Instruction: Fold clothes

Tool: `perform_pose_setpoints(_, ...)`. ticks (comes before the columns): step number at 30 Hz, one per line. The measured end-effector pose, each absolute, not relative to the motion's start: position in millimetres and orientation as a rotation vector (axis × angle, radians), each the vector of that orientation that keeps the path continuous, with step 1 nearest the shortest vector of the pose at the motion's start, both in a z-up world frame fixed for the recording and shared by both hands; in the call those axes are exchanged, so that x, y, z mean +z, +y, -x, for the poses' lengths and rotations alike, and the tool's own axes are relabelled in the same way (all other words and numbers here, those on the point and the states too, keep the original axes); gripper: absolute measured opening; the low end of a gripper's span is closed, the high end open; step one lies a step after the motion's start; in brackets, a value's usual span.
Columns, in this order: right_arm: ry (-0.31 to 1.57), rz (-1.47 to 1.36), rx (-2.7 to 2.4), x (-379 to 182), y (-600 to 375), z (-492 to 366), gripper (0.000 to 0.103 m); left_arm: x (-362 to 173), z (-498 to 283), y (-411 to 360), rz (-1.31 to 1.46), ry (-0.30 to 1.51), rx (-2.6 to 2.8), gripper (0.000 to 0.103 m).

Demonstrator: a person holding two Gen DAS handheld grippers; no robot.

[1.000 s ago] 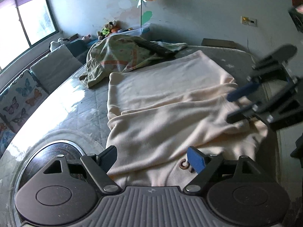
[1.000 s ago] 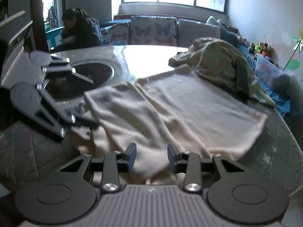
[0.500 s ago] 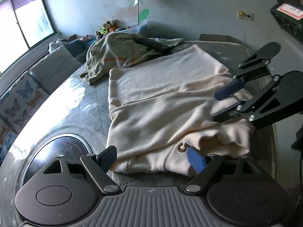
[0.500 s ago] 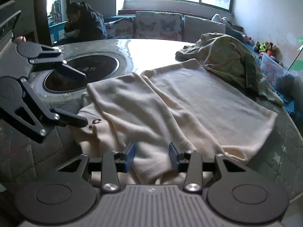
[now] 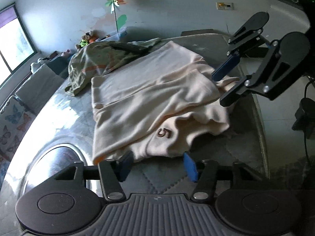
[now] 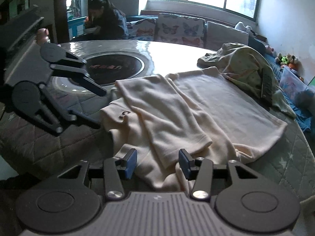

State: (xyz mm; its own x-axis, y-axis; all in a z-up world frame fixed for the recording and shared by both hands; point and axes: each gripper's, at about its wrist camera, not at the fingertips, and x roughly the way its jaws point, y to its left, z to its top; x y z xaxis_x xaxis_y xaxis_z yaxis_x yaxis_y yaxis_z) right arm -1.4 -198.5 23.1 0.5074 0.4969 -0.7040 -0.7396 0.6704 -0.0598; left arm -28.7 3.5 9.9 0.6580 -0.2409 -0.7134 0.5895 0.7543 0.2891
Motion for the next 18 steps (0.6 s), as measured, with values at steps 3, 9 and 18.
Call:
perform_pose_setpoints(3, 0.704, 0.398, 0.778, 24.7, -199.1, 7.2, 0.056, 6.7, 26.4, -0.6, -0.54, 0.699, -0.504, 0.033)
perform_pose_setpoints(9, 0.685, 0.44, 0.803, 25.4, -195.6, 15.6, 0.06, 12.8, 14.4, -2.2, -0.504, 0.685, -0.48, 0.013)
perform_pose_setpoints(18, 0.629, 0.529, 0.826, 17.6, -181.5, 21.7, 0.067, 37.1, -30.6, 0.7, -0.344, 0.684, -0.463, 0.012)
